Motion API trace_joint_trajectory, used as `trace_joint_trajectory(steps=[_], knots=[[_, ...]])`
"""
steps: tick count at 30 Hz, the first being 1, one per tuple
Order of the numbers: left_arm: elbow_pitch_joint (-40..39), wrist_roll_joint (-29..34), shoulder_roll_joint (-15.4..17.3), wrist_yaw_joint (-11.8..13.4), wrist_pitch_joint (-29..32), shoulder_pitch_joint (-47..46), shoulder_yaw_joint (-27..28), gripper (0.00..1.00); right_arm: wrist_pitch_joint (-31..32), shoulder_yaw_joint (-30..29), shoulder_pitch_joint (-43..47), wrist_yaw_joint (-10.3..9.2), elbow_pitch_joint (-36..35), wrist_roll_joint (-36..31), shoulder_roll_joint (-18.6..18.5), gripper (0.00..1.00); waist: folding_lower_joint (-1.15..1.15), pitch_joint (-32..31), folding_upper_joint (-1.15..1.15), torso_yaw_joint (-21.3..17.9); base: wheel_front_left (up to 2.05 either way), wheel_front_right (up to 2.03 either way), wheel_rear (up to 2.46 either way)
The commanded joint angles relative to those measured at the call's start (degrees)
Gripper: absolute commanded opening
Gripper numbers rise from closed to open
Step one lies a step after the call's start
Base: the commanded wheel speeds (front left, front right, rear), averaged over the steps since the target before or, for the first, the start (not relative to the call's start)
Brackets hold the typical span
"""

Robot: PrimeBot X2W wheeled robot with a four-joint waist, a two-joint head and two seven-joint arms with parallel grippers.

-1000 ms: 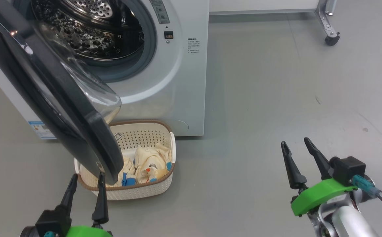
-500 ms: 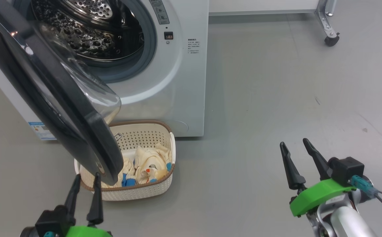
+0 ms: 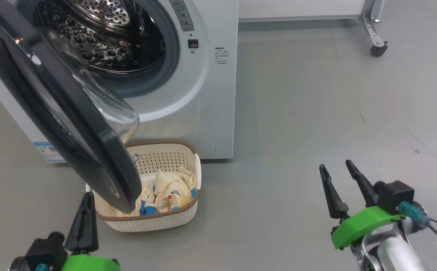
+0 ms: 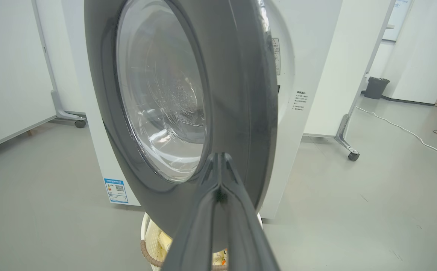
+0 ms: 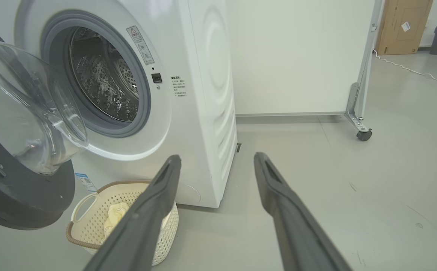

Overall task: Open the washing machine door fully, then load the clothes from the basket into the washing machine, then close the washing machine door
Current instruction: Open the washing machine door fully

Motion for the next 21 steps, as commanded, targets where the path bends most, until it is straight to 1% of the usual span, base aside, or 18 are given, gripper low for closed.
trace_joint_trajectory(steps=[1,11,17,21], knots=[[-3.05,-0.19,0.79,-0.43,-0.39,-2.09,3.21,0.0,-0.56,1.01,-1.47,-0.15,-1.57,-0.58,0.11,1.0,0.0,-0.02,0.0,0.08,0.0,0.0,0.0],[-11.11,0.86,1.38,-0.8,-0.39,-6.61,9.54,0.0,-0.56,1.11,-2.09,-0.15,-1.62,-0.87,0.25,1.0,0.0,0.44,0.0,0.3,0.0,0.0,0.0],[-15.28,1.62,2.05,-1.29,-0.39,-10.28,10.65,0.0,-0.56,1.32,-2.35,-0.15,-1.51,-1.11,0.45,1.0,0.0,0.58,0.0,0.18,0.0,0.0,0.0],[-17.74,2.46,2.49,-1.65,-0.39,-12.94,10.18,0.0,-0.56,1.47,-2.57,-0.15,-1.45,-1.23,0.62,1.0,0.0,0.66,0.0,-0.07,0.0,0.0,0.0]])
